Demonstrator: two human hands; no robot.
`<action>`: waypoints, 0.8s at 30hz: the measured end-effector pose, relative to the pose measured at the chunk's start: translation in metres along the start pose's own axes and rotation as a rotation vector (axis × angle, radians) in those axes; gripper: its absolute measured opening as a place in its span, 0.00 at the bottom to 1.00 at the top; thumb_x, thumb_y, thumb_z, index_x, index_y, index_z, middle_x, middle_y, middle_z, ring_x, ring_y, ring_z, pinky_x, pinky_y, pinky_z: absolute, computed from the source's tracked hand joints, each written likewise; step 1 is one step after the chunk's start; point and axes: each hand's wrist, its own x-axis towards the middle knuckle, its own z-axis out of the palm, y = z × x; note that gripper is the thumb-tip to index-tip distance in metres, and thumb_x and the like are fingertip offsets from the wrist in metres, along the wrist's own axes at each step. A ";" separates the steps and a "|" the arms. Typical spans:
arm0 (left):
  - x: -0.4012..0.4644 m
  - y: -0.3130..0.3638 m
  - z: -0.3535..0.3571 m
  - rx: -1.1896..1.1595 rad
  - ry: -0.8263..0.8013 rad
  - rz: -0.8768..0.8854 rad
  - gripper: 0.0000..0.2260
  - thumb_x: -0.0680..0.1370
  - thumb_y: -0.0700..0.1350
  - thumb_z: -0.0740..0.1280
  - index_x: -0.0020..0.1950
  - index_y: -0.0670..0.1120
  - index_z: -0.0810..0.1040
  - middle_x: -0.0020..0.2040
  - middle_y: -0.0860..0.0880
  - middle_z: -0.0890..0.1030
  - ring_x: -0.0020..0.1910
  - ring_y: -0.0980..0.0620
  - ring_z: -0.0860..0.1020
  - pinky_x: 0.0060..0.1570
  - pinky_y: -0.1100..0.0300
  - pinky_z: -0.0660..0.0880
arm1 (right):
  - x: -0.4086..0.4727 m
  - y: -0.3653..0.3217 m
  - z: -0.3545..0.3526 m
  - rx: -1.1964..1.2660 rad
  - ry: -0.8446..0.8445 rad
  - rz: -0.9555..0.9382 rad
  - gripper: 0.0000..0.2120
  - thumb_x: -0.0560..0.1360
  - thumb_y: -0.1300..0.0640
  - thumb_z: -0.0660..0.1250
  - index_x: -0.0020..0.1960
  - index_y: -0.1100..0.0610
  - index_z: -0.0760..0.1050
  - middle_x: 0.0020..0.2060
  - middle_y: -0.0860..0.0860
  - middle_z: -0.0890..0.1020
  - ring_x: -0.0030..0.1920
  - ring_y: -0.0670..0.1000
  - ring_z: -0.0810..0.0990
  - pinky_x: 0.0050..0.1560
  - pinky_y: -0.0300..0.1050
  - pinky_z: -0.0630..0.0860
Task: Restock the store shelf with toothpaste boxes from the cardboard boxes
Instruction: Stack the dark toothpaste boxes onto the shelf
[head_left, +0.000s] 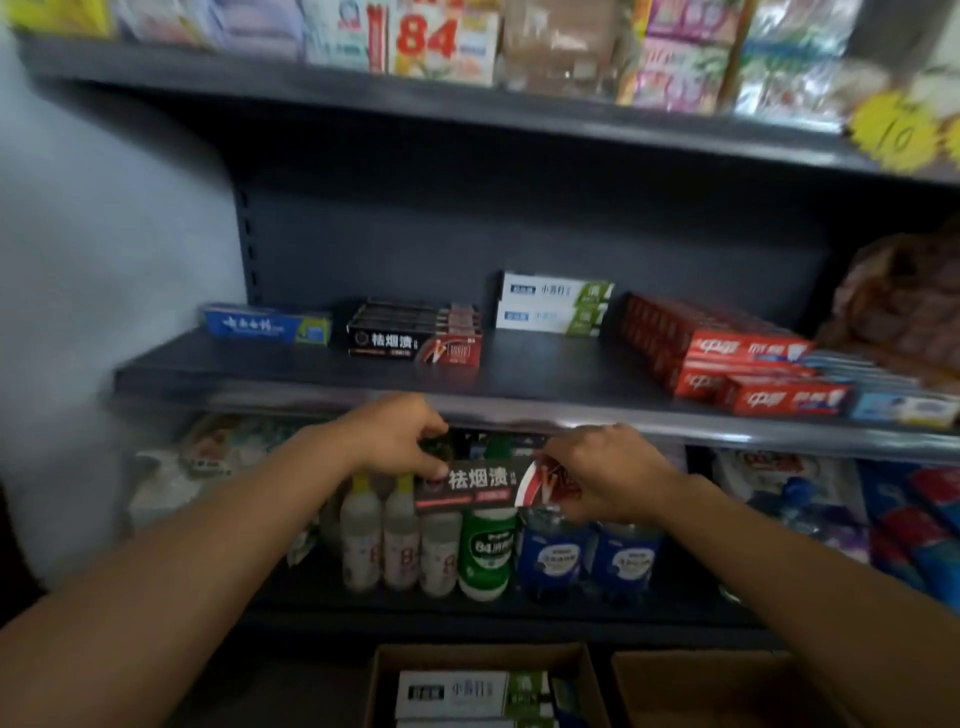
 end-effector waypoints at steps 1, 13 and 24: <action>0.000 0.000 -0.013 -0.015 0.013 0.004 0.23 0.71 0.52 0.74 0.63 0.45 0.78 0.58 0.50 0.81 0.56 0.52 0.79 0.59 0.53 0.76 | 0.003 0.004 -0.012 -0.022 0.055 0.009 0.22 0.68 0.42 0.67 0.58 0.51 0.72 0.55 0.49 0.79 0.55 0.53 0.78 0.45 0.45 0.71; 0.027 -0.033 -0.078 -0.120 0.221 -0.114 0.16 0.69 0.38 0.76 0.55 0.45 0.80 0.50 0.50 0.82 0.50 0.53 0.80 0.58 0.52 0.76 | 0.076 0.032 -0.054 -0.032 0.338 0.009 0.22 0.69 0.46 0.69 0.59 0.54 0.70 0.49 0.51 0.78 0.48 0.53 0.77 0.42 0.45 0.72; 0.093 -0.086 -0.068 -0.010 0.338 -0.175 0.23 0.70 0.40 0.76 0.64 0.44 0.77 0.62 0.46 0.78 0.61 0.48 0.76 0.63 0.52 0.71 | 0.177 0.059 -0.014 0.195 0.147 0.117 0.21 0.69 0.52 0.73 0.57 0.53 0.69 0.50 0.52 0.79 0.47 0.52 0.75 0.43 0.46 0.72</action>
